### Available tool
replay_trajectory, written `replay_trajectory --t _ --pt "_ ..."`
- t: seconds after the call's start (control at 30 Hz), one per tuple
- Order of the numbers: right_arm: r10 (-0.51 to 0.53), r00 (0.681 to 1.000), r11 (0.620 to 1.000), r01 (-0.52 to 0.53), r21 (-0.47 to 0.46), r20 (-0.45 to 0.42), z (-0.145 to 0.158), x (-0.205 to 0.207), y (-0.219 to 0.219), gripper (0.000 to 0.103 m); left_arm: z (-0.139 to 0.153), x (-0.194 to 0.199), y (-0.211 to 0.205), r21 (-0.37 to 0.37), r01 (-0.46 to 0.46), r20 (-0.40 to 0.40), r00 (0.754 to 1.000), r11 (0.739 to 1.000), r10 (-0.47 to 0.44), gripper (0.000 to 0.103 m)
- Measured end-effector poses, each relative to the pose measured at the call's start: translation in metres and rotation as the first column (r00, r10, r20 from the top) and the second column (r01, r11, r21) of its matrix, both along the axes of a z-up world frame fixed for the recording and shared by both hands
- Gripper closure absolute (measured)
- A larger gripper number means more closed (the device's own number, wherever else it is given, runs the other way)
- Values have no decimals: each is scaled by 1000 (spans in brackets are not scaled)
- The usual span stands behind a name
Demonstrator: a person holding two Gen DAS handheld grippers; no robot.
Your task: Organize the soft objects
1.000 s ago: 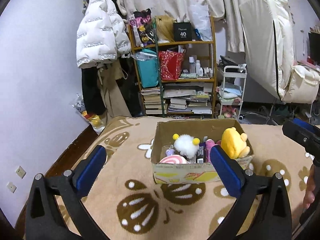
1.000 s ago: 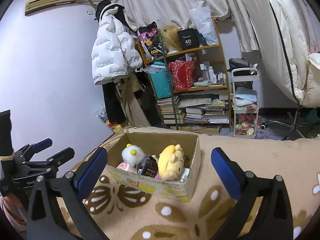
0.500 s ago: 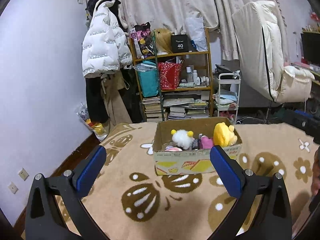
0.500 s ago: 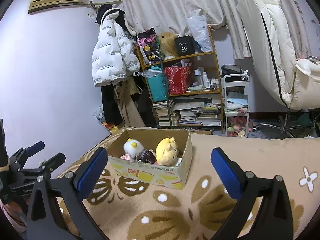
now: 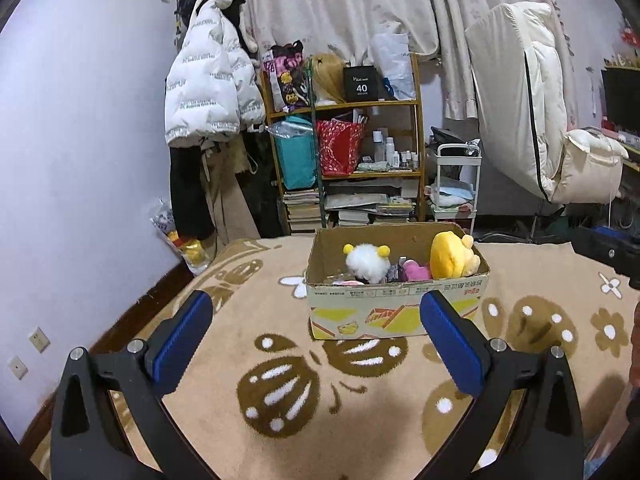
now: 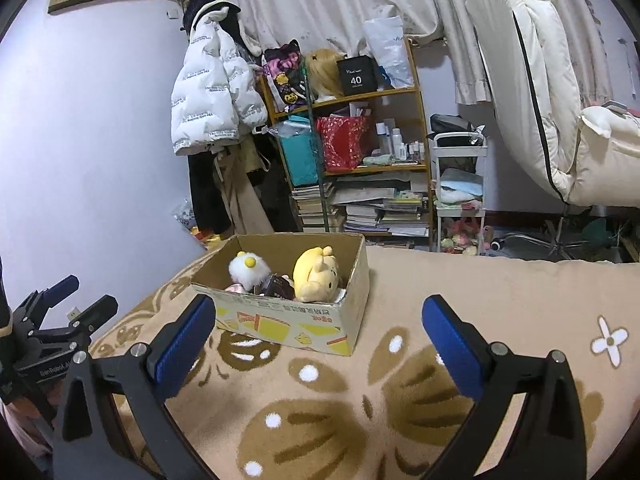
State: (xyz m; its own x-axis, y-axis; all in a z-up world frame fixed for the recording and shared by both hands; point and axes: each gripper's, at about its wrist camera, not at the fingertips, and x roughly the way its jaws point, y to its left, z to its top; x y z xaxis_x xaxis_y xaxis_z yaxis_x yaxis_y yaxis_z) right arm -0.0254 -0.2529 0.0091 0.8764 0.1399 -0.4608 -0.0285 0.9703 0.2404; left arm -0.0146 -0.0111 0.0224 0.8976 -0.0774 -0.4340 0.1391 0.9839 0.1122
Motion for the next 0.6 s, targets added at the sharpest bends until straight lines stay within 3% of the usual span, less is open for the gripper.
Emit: replay_trajectory --t 0.33,0.6 --pt "-21 1000 1000 21 -3 -12 -3 2 -3 0 0 4 6 -37 2 -1 1000 999 -2 1" --pt "-24 1000 1000 23 -5 -12 -2 1 -5 0 -4 5 1 -16 12 -5 1000 1000 -12 1"
